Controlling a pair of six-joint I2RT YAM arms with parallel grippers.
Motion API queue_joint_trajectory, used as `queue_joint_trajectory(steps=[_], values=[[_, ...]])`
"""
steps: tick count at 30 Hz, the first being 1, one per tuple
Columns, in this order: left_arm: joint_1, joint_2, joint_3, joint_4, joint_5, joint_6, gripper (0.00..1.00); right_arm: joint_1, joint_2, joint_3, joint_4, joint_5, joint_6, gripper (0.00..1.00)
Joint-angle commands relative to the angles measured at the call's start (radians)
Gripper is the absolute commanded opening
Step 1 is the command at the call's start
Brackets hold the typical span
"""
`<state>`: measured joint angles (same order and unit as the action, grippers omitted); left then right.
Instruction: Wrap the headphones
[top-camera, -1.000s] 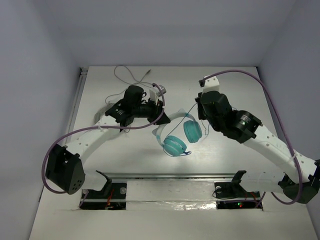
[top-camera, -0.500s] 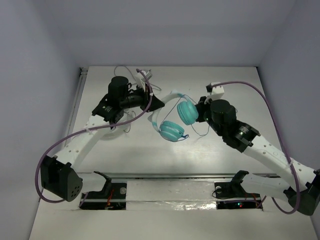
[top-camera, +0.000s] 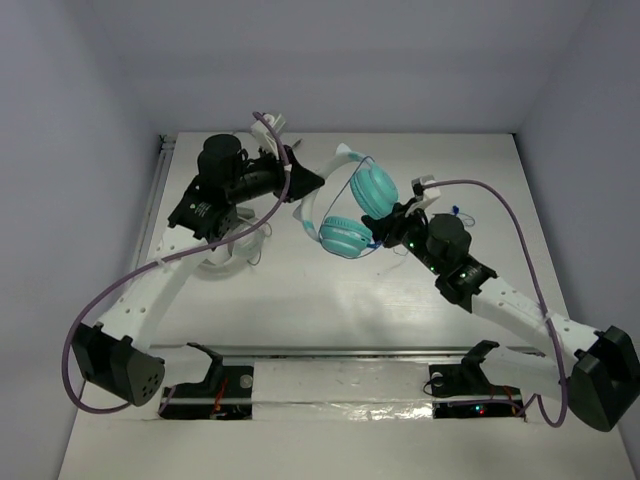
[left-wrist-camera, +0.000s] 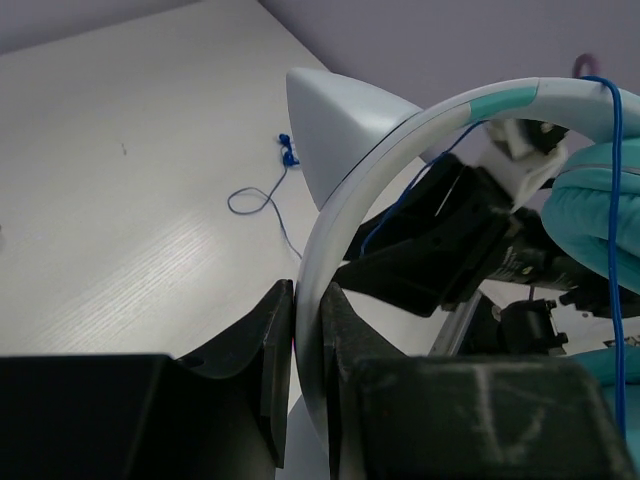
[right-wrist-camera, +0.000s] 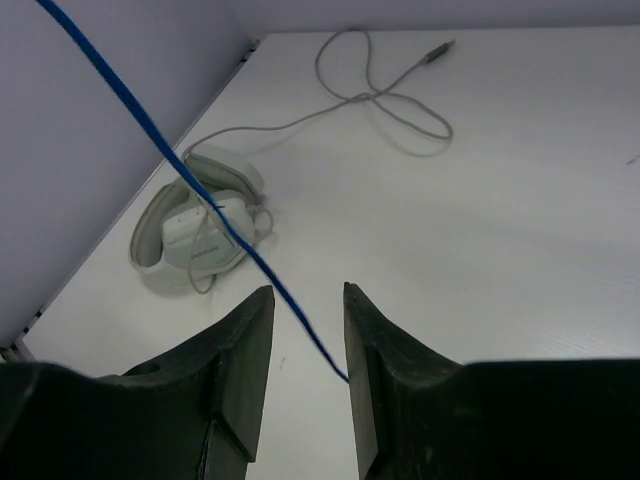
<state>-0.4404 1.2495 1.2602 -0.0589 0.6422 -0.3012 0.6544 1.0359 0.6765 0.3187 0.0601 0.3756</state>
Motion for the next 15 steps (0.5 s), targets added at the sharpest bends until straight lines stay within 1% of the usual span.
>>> queue_joint_trajectory(steps=[1,4,7,9,15], values=[[0.006,-0.015,0.100,0.060,-0.002,-0.056,0.00,-0.021,0.035,-0.026,0.186,-0.097,0.009,0.40],[0.006,0.004,0.142,0.025,-0.024,-0.059,0.00,-0.021,0.053,-0.051,0.212,-0.103,0.026,0.40],[0.028,0.024,0.176,0.036,-0.016,-0.087,0.00,-0.021,0.056,-0.100,0.232,-0.080,0.040,0.42],[0.037,0.036,0.195,0.044,-0.001,-0.101,0.00,-0.021,0.079,-0.121,0.244,-0.066,0.030,0.45],[0.046,0.051,0.283,0.027,-0.007,-0.107,0.00,-0.055,0.159,-0.106,0.278,-0.071,0.013,0.52]])
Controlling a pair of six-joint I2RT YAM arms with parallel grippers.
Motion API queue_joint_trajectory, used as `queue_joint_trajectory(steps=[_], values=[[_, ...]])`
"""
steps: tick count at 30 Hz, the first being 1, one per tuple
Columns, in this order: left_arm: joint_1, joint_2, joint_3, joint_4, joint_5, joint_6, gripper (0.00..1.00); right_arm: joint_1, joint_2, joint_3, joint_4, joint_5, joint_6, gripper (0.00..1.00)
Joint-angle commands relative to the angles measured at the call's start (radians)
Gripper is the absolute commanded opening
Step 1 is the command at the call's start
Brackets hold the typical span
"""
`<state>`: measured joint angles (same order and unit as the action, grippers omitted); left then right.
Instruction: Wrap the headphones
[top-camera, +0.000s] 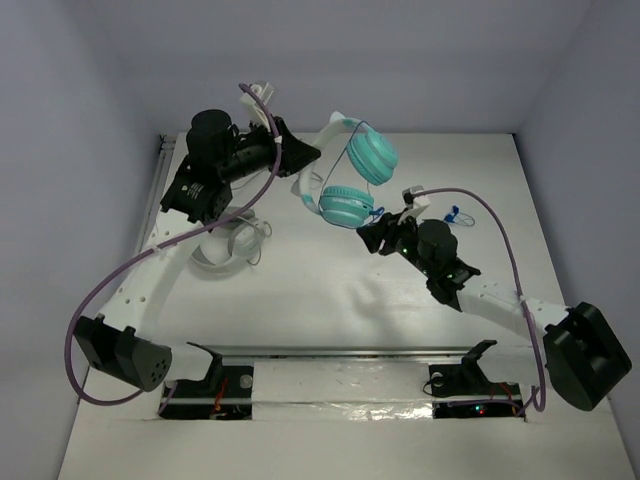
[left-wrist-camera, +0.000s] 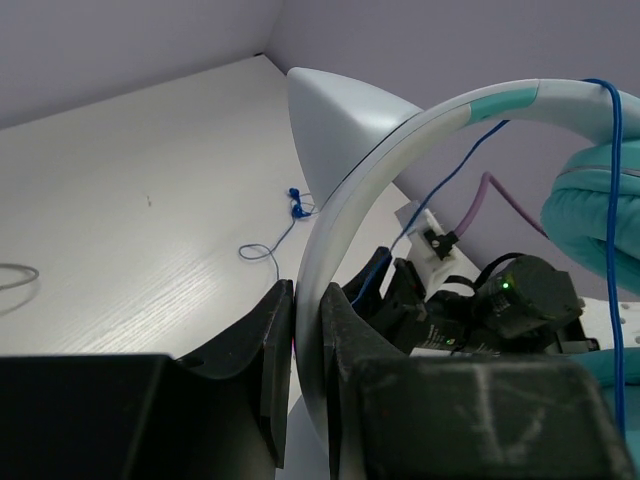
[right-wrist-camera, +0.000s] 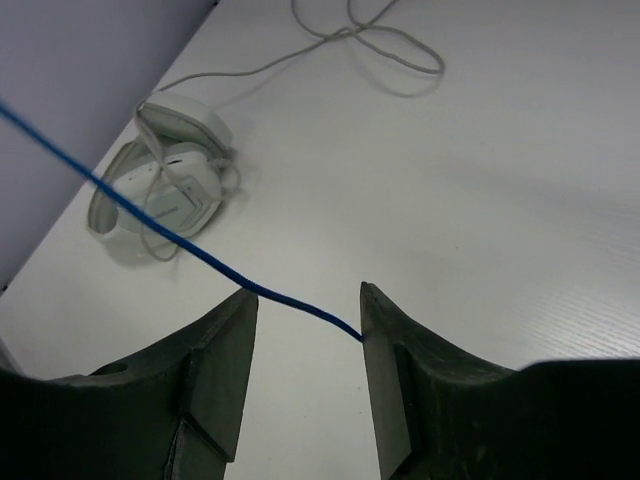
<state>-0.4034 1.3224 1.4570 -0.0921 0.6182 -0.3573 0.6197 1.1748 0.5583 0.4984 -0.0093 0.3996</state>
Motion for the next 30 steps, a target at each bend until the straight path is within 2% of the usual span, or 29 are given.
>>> queue_joint_trajectory(steps=[1,12,18,21,23,25,29,30], values=[[0.009,-0.022,0.092,0.057,0.015,-0.051,0.00,-0.037,0.041,0.015,0.097,-0.018,-0.013,0.52],[0.029,-0.011,0.140,0.077,0.014,-0.089,0.00,-0.060,0.154,0.009,0.143,-0.064,-0.004,0.52],[0.040,0.004,0.151,0.086,-0.023,-0.114,0.00,-0.060,0.174,0.015,0.129,-0.069,0.011,0.48],[0.040,0.009,0.131,0.150,-0.037,-0.163,0.00,-0.060,0.183,0.009,0.134,-0.093,0.027,0.47],[0.040,0.009,0.092,0.204,-0.049,-0.202,0.00,-0.060,0.192,0.025,0.111,-0.124,0.028,0.27],[0.040,0.006,0.040,0.253,-0.095,-0.227,0.00,-0.060,0.177,0.022,0.091,-0.162,0.056,0.14],[0.040,0.012,-0.049,0.321,-0.193,-0.275,0.00,-0.049,0.106,0.018,0.048,-0.198,0.102,0.05],[0.040,0.014,-0.067,0.336,-0.243,-0.287,0.00,-0.040,0.099,0.028,-0.010,-0.195,0.102,0.02]])
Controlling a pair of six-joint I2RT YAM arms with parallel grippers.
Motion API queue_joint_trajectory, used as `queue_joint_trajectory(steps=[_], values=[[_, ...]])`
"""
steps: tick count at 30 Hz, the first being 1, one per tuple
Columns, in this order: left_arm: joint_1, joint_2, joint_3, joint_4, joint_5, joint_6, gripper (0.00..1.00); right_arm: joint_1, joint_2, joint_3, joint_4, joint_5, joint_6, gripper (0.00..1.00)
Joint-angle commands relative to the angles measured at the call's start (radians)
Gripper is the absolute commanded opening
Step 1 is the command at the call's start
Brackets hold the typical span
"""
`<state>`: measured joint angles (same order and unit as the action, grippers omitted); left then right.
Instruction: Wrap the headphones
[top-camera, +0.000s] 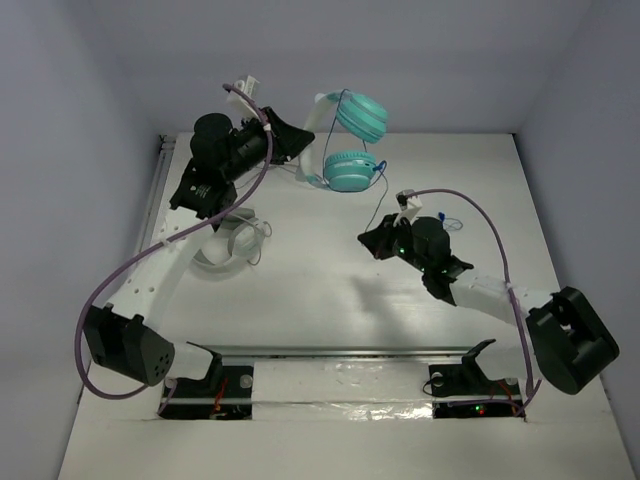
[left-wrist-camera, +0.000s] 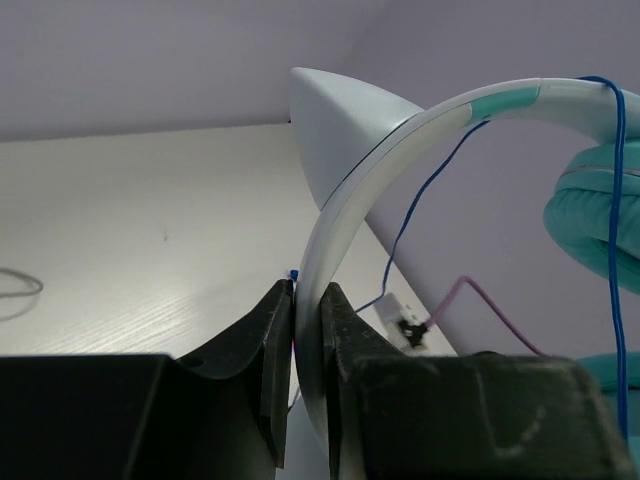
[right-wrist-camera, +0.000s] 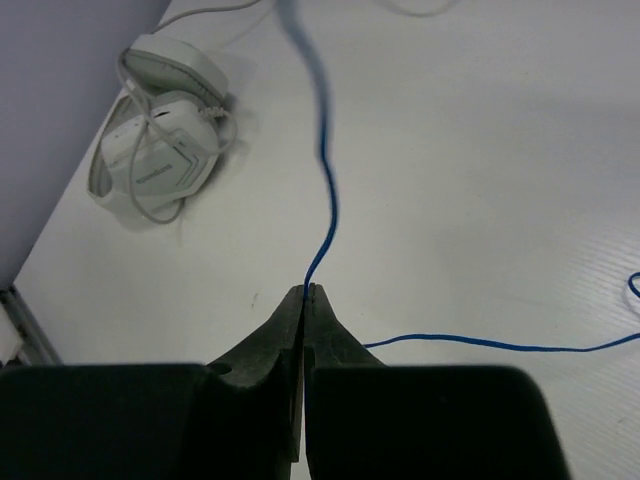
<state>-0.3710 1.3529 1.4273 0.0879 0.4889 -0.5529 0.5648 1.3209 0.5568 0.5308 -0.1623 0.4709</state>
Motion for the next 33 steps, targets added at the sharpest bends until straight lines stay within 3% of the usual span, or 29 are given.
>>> queue_joint_trajectory(steps=[1,7,15,18,28,33], values=[[0.007,-0.014,-0.065,0.173,-0.140,-0.094,0.00,0.038,-0.055,0.040,-0.075,-0.030,0.028,0.00],[0.007,-0.006,-0.148,0.210,-0.392,-0.085,0.00,0.179,-0.103,0.106,-0.343,0.058,0.003,0.00],[0.007,0.031,-0.146,0.182,-0.647,-0.010,0.00,0.355,-0.146,0.169,-0.608,0.112,0.048,0.00],[0.007,0.052,-0.154,0.170,-0.716,0.028,0.00,0.386,-0.161,0.238,-0.730,0.129,0.040,0.00],[-0.137,0.112,-0.315,0.164,-0.918,0.142,0.00,0.455,-0.163,0.540,-1.098,0.156,-0.054,0.00],[-0.206,0.112,-0.410,0.158,-0.951,0.159,0.00,0.455,-0.175,0.655,-1.230,0.312,-0.106,0.00]])
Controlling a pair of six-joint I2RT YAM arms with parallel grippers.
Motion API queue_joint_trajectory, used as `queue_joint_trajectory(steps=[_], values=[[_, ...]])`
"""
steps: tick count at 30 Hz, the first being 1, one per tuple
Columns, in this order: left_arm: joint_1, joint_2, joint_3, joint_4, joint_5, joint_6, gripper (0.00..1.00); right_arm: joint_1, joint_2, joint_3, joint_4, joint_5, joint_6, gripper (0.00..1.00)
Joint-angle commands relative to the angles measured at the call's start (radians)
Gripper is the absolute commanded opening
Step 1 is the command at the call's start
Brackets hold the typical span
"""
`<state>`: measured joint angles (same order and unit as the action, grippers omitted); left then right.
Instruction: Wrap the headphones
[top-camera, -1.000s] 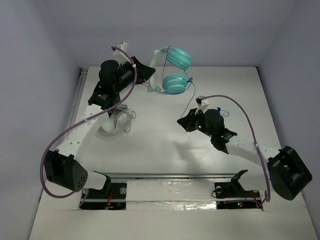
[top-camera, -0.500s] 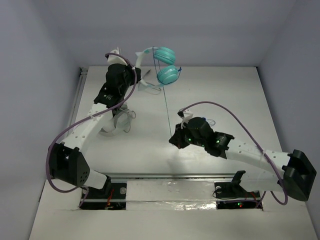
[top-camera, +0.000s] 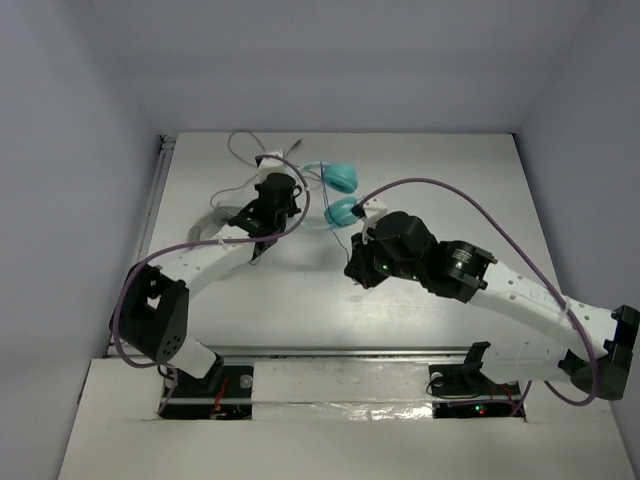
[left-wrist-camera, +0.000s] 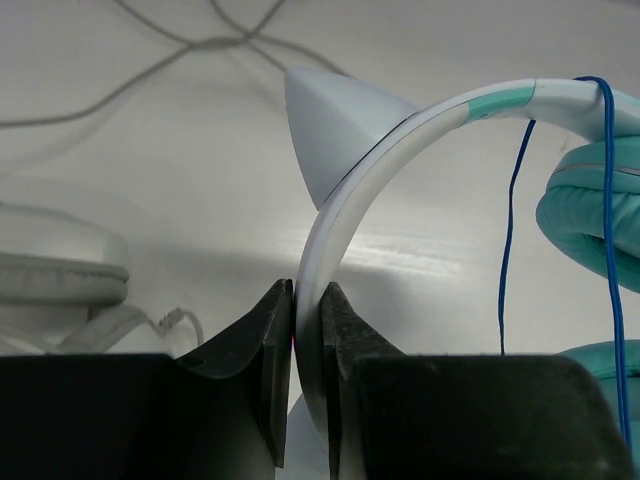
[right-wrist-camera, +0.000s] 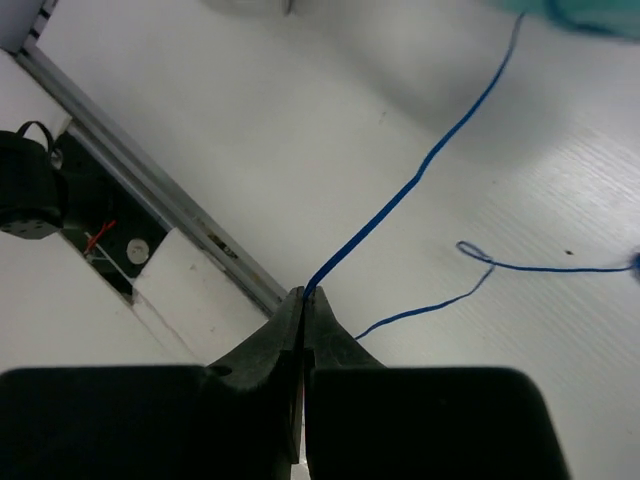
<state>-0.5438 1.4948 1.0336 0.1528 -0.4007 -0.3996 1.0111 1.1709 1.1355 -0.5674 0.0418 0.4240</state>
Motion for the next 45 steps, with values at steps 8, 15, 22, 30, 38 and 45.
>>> queue_joint_trajectory(steps=[8,15,22,30,38,45], values=[[-0.171,-0.039,-0.116,-0.002,-0.070,0.045,0.00,0.009,0.041,0.211,-0.189,0.276,-0.160,0.00],[-0.222,-0.076,-0.110,-0.124,0.055,0.088,0.00,0.009,0.099,0.254,-0.190,0.458,-0.208,0.00],[-0.222,-0.139,0.000,-0.344,0.120,0.154,0.00,-0.012,0.099,0.239,-0.158,0.619,-0.228,0.00],[-0.222,-0.117,0.147,-0.544,0.334,0.364,0.00,-0.022,0.133,0.248,-0.016,0.748,-0.304,0.00],[-0.208,-0.182,0.149,-0.523,0.439,0.393,0.00,-0.052,0.131,0.161,0.115,0.885,-0.375,0.00],[-0.154,-0.211,0.154,-0.483,0.672,0.393,0.00,-0.109,0.116,0.098,0.190,0.848,-0.343,0.01]])
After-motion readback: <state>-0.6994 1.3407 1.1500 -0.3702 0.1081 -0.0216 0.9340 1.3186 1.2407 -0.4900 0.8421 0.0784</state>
